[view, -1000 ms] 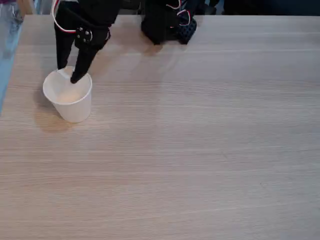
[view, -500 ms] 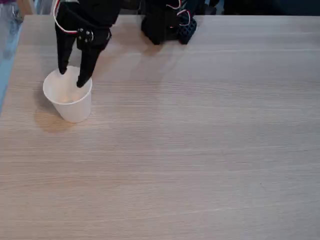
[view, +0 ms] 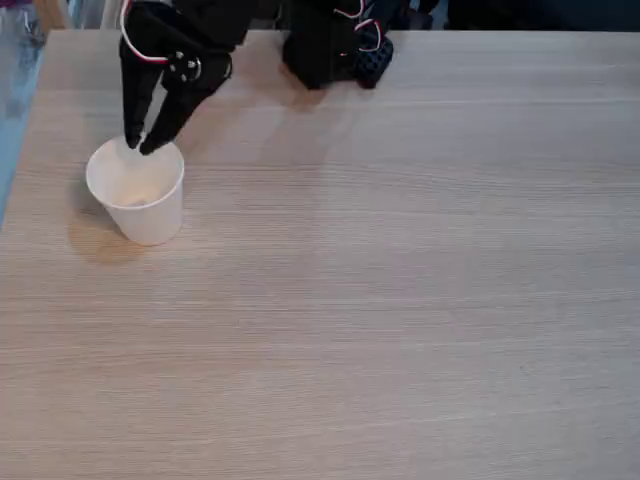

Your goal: Grasp a block and put it in the bin.

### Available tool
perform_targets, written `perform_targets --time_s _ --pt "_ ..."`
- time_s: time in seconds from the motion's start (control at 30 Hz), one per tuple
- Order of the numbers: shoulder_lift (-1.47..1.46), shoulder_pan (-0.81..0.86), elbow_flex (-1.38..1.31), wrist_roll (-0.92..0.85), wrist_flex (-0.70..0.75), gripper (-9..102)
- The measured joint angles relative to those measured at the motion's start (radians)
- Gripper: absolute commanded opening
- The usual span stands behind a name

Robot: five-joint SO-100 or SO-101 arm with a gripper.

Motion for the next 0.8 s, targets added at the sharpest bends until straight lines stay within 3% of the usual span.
perform_targets --time_s 0.6,0.8 --pt "0.308 -0.322 0.224 0.025 0.043 0" --pt "0.414 -0.477 0.305 0.058 0.186 0"
